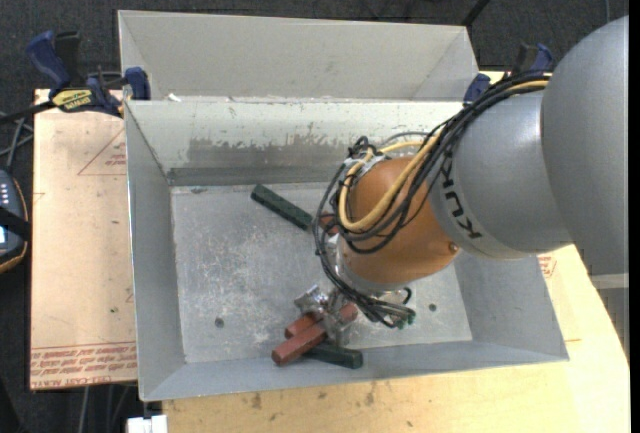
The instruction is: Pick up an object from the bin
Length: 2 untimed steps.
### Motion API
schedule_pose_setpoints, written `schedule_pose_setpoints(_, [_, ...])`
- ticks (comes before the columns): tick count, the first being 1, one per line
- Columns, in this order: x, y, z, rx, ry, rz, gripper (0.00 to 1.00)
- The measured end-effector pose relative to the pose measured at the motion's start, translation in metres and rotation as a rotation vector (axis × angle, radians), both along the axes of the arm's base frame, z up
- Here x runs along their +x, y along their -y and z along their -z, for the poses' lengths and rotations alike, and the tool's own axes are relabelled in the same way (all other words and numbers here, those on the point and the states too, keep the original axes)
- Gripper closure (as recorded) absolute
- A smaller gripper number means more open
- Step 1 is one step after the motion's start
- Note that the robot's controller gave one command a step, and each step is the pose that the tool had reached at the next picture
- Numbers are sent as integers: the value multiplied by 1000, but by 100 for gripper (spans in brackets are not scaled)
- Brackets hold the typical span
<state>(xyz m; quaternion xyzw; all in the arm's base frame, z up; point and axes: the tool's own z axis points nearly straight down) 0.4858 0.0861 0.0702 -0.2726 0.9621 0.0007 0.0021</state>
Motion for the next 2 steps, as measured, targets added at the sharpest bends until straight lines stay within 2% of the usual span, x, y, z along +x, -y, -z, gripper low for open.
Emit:
schedule_pose_setpoints(1, [20, 1, -130, -1, -2, -35, 100])
schedule_pose_setpoints(2, [20, 1, -130, 0, -2, -35, 100])
